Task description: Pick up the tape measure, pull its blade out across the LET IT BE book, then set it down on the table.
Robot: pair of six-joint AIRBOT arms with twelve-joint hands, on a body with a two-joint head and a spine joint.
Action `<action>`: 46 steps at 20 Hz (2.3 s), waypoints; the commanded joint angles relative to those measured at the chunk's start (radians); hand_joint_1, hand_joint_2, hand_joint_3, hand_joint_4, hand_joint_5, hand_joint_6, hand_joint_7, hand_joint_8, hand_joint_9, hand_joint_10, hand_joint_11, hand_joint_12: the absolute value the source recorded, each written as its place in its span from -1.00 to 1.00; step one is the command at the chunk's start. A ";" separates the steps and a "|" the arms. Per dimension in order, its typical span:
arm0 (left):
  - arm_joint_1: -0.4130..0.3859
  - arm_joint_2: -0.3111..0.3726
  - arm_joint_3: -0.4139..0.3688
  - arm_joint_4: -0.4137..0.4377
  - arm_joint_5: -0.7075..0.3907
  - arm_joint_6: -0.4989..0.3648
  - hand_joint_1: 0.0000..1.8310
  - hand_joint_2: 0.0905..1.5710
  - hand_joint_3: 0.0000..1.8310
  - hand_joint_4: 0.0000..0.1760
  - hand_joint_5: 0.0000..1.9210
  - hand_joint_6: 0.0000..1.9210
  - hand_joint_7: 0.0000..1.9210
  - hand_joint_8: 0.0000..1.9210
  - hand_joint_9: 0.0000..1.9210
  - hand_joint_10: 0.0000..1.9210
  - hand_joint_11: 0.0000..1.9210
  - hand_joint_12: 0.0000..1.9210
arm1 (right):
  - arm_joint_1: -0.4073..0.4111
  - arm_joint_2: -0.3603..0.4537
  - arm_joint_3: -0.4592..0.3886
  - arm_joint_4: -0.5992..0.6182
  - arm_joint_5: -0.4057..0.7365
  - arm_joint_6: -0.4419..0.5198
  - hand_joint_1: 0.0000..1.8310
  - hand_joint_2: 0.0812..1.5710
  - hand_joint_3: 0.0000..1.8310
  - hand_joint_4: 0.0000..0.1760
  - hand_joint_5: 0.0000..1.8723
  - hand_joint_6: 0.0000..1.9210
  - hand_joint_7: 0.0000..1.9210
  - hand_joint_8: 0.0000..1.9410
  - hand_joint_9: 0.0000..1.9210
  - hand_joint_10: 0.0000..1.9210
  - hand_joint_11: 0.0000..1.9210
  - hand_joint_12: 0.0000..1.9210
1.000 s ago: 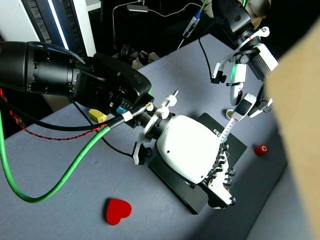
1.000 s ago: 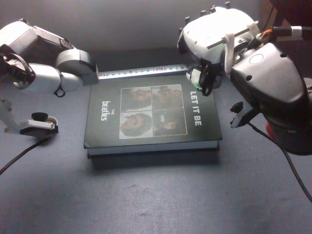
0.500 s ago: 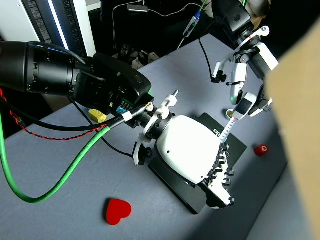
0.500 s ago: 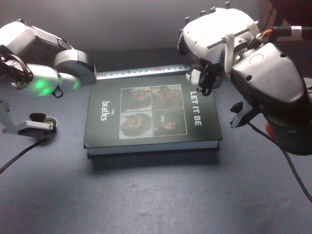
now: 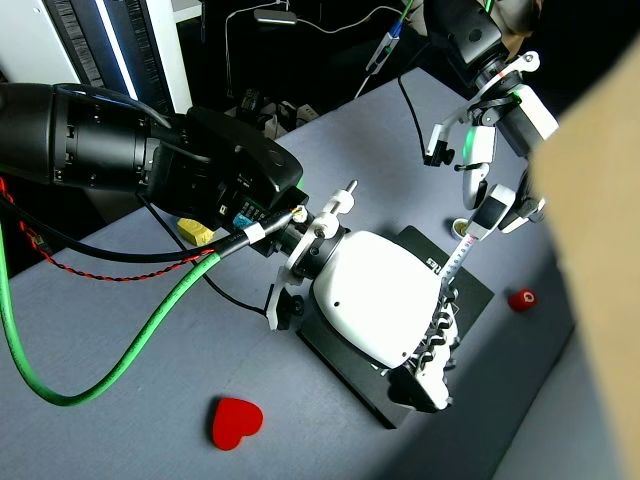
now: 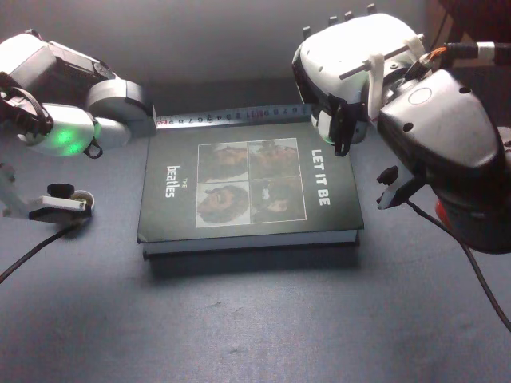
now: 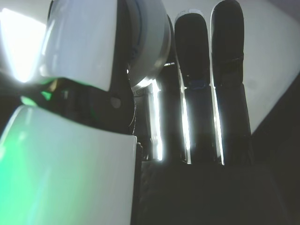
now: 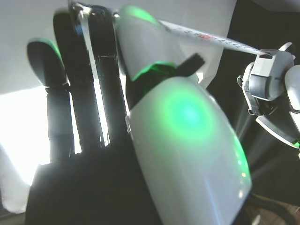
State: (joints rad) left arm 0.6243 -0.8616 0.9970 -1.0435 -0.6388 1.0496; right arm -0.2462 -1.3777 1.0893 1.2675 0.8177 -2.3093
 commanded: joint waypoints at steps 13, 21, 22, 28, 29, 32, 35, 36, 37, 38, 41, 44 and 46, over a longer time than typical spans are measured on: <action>-0.012 0.014 0.006 0.033 -0.110 -0.018 0.51 0.34 -1.00 -1.00 0.13 -0.30 0.03 -0.05 -0.01 0.24 -0.10 -0.03 | 0.004 0.052 0.000 -0.074 0.000 -0.014 0.46 0.52 -1.00 -1.00 -0.25 0.38 -0.15 0.24 -0.22 0.54 -0.43 0.60; -0.011 0.019 0.005 0.032 -0.115 -0.019 0.51 0.34 -1.00 -1.00 0.13 -0.30 0.03 -0.05 0.00 0.23 -0.12 -0.04 | -0.001 0.110 -0.012 -0.074 -0.056 -0.024 0.46 0.52 -1.00 -1.00 -0.23 0.37 -0.16 0.25 -0.22 0.55 -0.42 0.60; -0.011 0.020 0.005 0.032 -0.116 -0.020 0.51 0.34 -1.00 -1.00 0.13 -0.30 0.03 -0.05 0.00 0.23 -0.12 -0.04 | -0.002 0.122 -0.013 -0.074 -0.066 -0.024 0.46 0.52 -1.00 -1.00 -0.22 0.37 -0.16 0.25 -0.22 0.55 -0.42 0.60; -0.010 0.023 0.002 0.032 -0.116 -0.022 0.51 0.34 -1.00 -1.00 0.14 -0.30 0.04 -0.06 0.00 0.23 -0.11 -0.03 | 0.000 0.186 -0.017 -0.074 -0.128 -0.024 0.46 0.51 -1.00 -1.00 -0.23 0.35 -0.13 0.24 -0.24 0.56 -0.39 0.61; -0.010 0.023 0.002 0.032 -0.116 -0.023 0.51 0.34 -1.00 -1.00 0.16 -0.34 0.04 -0.06 0.00 0.23 -0.11 -0.03 | 0.000 0.199 -0.018 -0.081 -0.139 -0.024 0.46 0.51 -1.00 -1.00 -0.23 0.35 -0.13 0.24 -0.24 0.56 -0.39 0.61; -0.011 0.024 0.002 0.031 -0.123 -0.024 0.51 0.33 -1.00 -1.00 0.16 -0.36 0.04 -0.06 0.00 0.23 -0.11 -0.03 | 0.000 0.229 -0.021 -0.105 -0.155 -0.024 0.46 0.51 -1.00 -1.00 -0.23 0.35 -0.13 0.24 -0.23 0.55 -0.37 0.61; -0.010 0.029 -0.001 0.030 -0.123 -0.024 0.51 0.33 -1.00 -1.00 0.16 -0.34 0.04 -0.09 0.01 0.23 -0.11 -0.04 | 0.005 0.264 -0.025 -0.117 -0.179 -0.025 0.46 0.51 -1.00 -1.00 -0.23 0.35 -0.13 0.23 -0.23 0.55 -0.38 0.60; -0.009 0.030 -0.003 0.025 -0.123 -0.024 0.51 0.33 -1.00 -1.00 0.16 -0.34 0.04 -0.09 0.01 0.23 -0.11 -0.04 | 0.004 0.276 -0.031 -0.117 -0.186 -0.026 0.46 0.51 -1.00 -1.00 -0.23 0.35 -0.13 0.23 -0.23 0.55 -0.38 0.60; -0.008 0.031 -0.002 0.024 -0.123 -0.024 0.51 0.33 -1.00 -1.00 0.16 -0.35 0.06 -0.12 0.01 0.22 -0.11 -0.02 | 0.003 0.285 -0.036 -0.117 -0.192 -0.033 0.46 0.51 -1.00 -1.00 -0.23 0.35 -0.13 0.23 -0.23 0.55 -0.38 0.59; -0.008 0.031 -0.002 0.024 -0.123 -0.024 0.51 0.33 -1.00 -1.00 0.16 -0.34 0.08 -0.13 0.01 0.22 -0.11 -0.02 | 0.003 0.291 -0.039 -0.118 -0.196 -0.037 0.47 0.51 -1.00 -1.00 -0.22 0.34 -0.14 0.24 -0.22 0.53 -0.38 0.57; -0.007 0.032 -0.004 0.024 -0.123 -0.024 0.51 0.33 -1.00 -1.00 0.15 -0.35 0.08 -0.11 0.01 0.22 -0.12 -0.02 | 0.005 0.312 -0.042 -0.118 -0.210 -0.038 0.47 0.51 -1.00 -1.00 -0.22 0.34 -0.14 0.24 -0.21 0.53 -0.38 0.56; -0.006 0.033 -0.005 0.025 -0.123 -0.024 0.51 0.34 -1.00 -1.00 0.14 -0.33 0.05 -0.06 -0.01 0.24 -0.13 -0.01 | 0.010 0.332 -0.042 -0.118 -0.224 -0.038 0.47 0.51 -1.00 -1.00 -0.22 0.34 -0.14 0.24 -0.21 0.53 -0.36 0.57; -0.006 0.034 -0.006 0.025 -0.123 -0.024 0.51 0.34 -1.00 -1.00 0.14 -0.33 0.04 -0.06 -0.01 0.24 -0.13 -0.01 | 0.013 0.343 -0.043 -0.118 -0.229 -0.038 0.47 0.51 -1.00 -1.00 -0.21 0.34 -0.14 0.23 -0.21 0.53 -0.37 0.57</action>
State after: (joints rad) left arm 0.6258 -0.8448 0.9855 -1.0443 -0.6426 1.0298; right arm -0.2462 -1.0485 1.0416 1.2022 0.5060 -2.3283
